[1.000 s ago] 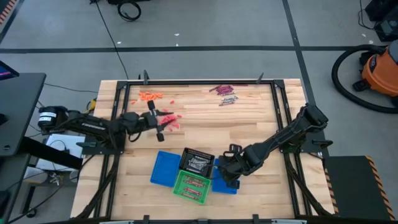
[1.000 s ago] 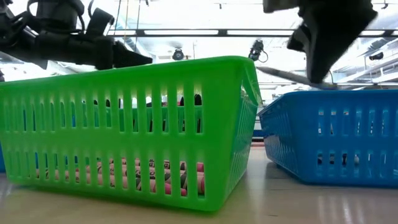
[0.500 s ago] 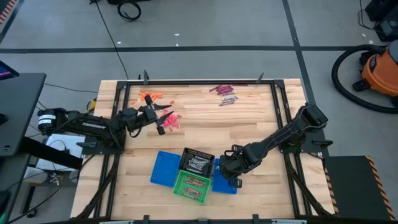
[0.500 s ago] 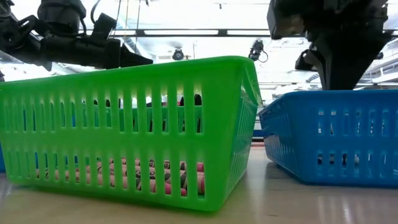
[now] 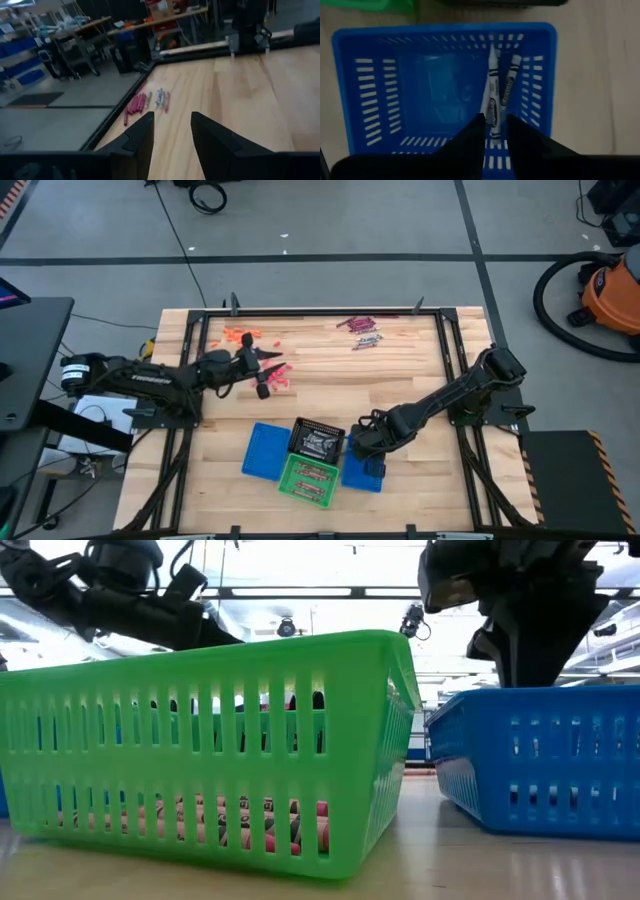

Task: Sort crayons
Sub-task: Put the pink crayon into the green bin

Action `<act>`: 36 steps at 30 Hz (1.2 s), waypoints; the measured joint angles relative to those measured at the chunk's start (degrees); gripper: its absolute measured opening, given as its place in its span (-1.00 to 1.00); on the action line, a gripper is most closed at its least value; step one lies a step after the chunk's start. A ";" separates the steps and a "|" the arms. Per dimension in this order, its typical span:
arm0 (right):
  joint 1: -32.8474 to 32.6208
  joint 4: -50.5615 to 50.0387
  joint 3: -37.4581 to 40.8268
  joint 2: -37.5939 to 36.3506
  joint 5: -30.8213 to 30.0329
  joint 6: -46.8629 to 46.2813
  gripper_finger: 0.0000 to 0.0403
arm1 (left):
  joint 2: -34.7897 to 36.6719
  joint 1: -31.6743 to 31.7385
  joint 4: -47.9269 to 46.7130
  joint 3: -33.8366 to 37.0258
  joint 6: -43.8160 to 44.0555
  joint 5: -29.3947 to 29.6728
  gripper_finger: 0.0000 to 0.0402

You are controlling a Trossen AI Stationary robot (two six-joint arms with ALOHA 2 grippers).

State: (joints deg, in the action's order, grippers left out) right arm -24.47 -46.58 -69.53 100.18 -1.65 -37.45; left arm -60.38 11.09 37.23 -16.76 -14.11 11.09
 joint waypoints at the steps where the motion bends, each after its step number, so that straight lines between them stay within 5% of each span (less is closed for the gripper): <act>1: 0.14 -0.78 -0.32 0.00 0.06 0.04 -0.58 | 0.00 0.00 -0.96 -0.58 -0.02 0.02 -0.30; 5: 0.31 -9.52 -2.40 -0.04 -1.98 0.13 -0.59 | 0.02 -0.03 -1.19 -0.89 0.01 0.02 -0.30; 9: 0.37 -16.33 -4.06 -0.19 -11.65 0.85 -0.59 | 0.02 -0.06 -2.19 -0.89 1.54 0.04 -0.30; 16: 4.58 -17.17 -0.90 -0.24 -21.05 7.90 -0.59 | 0.02 -0.05 -4.89 -0.89 2.83 0.17 -0.30; 27: 19.02 1.50 9.77 -4.63 -20.94 27.86 -0.59 | 0.02 -0.04 -5.74 -0.89 0.31 0.20 -0.30; 36: 31.49 18.70 18.03 -7.68 -13.44 40.13 -0.59 | 0.02 0.12 -7.10 -0.89 -4.76 0.31 -0.30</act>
State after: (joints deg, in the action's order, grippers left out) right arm 7.02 -27.88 -51.50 92.50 -15.09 2.68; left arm -60.36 11.22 30.13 -17.65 -18.87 11.41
